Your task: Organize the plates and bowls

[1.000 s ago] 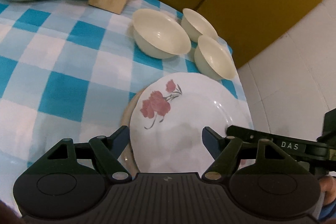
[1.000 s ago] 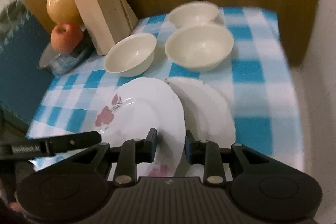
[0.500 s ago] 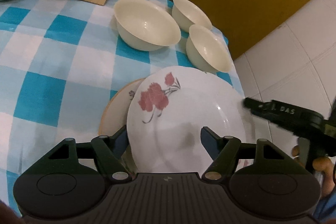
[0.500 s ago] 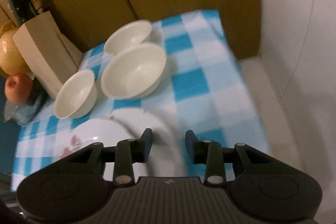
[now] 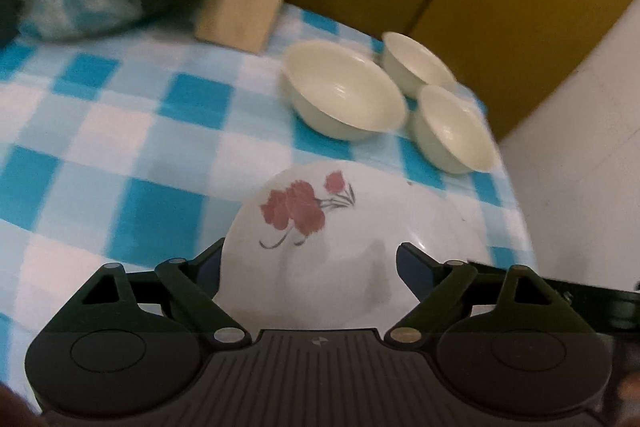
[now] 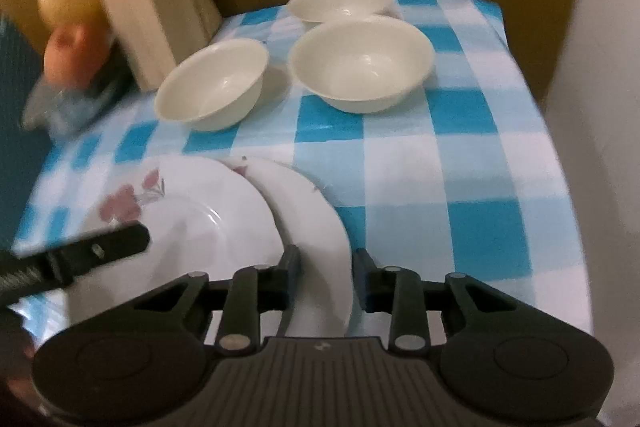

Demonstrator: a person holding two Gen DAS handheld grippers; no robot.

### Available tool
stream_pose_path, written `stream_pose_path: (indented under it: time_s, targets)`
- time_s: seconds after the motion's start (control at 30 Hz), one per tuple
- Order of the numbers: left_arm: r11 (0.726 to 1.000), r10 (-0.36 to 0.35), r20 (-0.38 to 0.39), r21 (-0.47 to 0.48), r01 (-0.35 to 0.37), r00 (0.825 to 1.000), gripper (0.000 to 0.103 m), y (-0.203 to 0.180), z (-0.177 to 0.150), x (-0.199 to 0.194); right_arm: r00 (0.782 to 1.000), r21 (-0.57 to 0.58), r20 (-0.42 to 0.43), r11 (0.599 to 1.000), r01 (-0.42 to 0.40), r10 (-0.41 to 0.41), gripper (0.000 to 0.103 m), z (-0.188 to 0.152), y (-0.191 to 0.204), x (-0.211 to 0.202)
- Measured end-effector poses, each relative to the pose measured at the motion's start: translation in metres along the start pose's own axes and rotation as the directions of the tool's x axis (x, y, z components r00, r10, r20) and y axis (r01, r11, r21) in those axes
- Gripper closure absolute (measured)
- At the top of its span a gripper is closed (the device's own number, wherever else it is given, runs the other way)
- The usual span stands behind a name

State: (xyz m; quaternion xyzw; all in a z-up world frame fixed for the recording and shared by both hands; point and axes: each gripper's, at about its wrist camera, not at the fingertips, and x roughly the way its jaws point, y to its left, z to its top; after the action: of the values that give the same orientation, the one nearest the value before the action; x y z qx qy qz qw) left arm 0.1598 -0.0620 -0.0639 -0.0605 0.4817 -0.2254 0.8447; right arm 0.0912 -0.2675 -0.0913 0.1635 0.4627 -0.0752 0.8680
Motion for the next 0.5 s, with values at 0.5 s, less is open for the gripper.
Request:
stream_pose_path:
  time_s: [0.5]
  targets:
    - [0.965, 0.137, 0.038, 0.219, -0.142, 0.990, 0.020, -0.035, -0.007, 0.006, 0.987, 0.214, -0.030, 0.966, -0.146, 0.156, 0.082, 0.013, -0.032, -0.009]
